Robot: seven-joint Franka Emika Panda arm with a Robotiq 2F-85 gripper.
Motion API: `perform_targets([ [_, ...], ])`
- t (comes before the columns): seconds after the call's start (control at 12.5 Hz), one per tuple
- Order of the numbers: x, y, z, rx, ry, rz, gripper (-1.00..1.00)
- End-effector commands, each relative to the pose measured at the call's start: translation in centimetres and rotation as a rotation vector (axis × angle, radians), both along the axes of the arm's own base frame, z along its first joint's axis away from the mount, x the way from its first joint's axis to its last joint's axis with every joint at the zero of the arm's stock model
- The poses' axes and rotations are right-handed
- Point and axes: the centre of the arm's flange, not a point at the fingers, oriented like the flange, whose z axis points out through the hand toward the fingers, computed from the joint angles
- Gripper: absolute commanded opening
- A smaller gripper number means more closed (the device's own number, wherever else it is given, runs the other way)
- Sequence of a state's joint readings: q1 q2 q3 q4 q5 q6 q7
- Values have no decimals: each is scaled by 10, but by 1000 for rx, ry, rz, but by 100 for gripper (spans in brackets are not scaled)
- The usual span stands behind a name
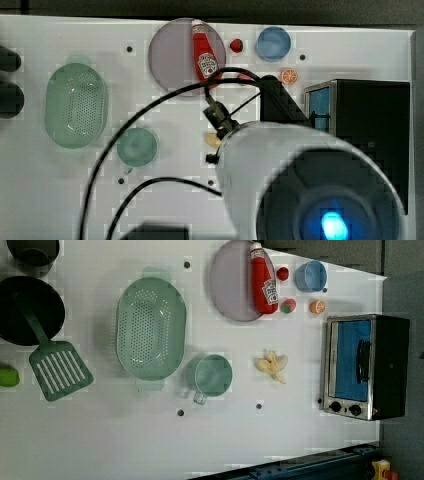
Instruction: Pick Banana and place it in mug.
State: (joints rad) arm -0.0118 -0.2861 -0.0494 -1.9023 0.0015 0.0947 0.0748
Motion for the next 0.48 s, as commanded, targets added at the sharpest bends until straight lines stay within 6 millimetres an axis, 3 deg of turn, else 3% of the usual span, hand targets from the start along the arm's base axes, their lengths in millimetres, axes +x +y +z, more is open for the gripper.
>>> perform_targets([
  [0.08, 32, 1, -141, 15, 169, 23, 100],
  [0.48, 31, 2, -250, 6, 130, 21, 100],
])
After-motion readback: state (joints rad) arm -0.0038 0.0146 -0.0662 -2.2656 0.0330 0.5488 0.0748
